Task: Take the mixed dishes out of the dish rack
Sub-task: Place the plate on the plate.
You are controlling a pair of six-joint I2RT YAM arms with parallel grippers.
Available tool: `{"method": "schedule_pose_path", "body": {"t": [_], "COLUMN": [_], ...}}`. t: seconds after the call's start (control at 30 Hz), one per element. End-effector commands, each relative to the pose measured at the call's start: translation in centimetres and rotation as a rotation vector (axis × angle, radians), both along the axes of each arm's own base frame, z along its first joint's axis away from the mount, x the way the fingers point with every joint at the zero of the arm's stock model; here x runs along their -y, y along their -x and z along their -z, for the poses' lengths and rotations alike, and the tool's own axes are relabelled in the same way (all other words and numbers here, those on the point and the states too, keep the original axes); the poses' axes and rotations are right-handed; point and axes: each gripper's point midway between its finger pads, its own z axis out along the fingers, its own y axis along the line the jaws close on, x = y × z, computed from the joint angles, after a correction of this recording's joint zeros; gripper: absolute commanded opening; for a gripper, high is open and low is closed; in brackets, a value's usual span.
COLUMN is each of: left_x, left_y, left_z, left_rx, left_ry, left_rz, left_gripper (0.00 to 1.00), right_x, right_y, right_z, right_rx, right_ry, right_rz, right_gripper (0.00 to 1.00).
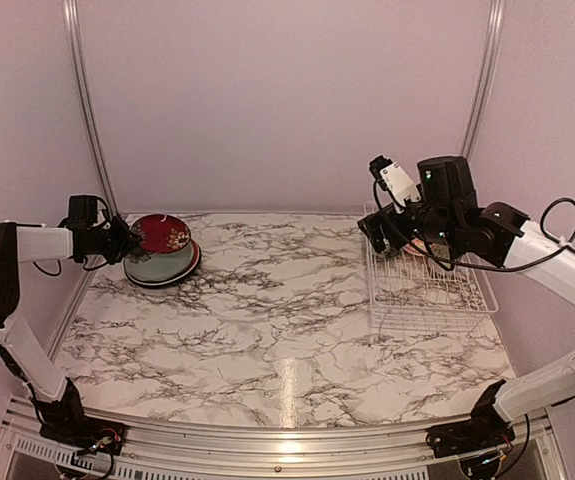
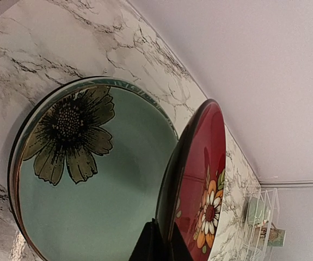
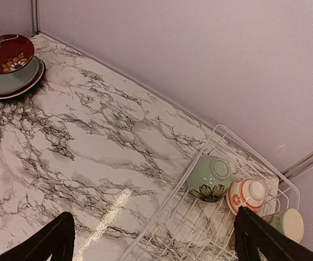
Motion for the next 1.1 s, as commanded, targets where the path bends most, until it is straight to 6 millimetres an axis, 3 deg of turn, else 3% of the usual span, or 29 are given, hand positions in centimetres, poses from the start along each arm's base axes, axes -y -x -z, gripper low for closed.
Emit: {"method": "schedule_pose_path", "body": {"t": [0.0,0.13,0.27,0.87,1.07], "left_x": [-1.0,-1.8,-1.7,-1.8,-1.9], "left_y": [-1.7,-2.0,-1.9,-0.9,-0.4], "left_z": [-1.8,-0.4,0.6,4.3,4.7], "left_rx": [0.095,0.072,0.050,-0.033,-0.048], "left_ry": [-0.008,-0.017,-0.012,-0.035,-0.043], "left_rz": [-0.034,-0.049,-0.040,-0.036,-0.037], "left_gripper": [0.00,0.00,0.00,0.00,0.13], "right_x": [3.3,6.4,7.9,8.0,8.1], "right_y": [-1.2,-2.1,-2.4,-2.4,-2.3], "right_z": [-1.7,-2.4,-2.6,-3.3,-3.0], "right_rx": [-0.006,-0.007,-0.008,0.016,0.014], "right_ry": [-0.133,-0.188,-0.203,-0.223,-0.223], "right_rz": [0.102,0.184,0.215,0.207,0.210], "right_gripper": [0.99,0.98,0.98,0.99,0.98]}}
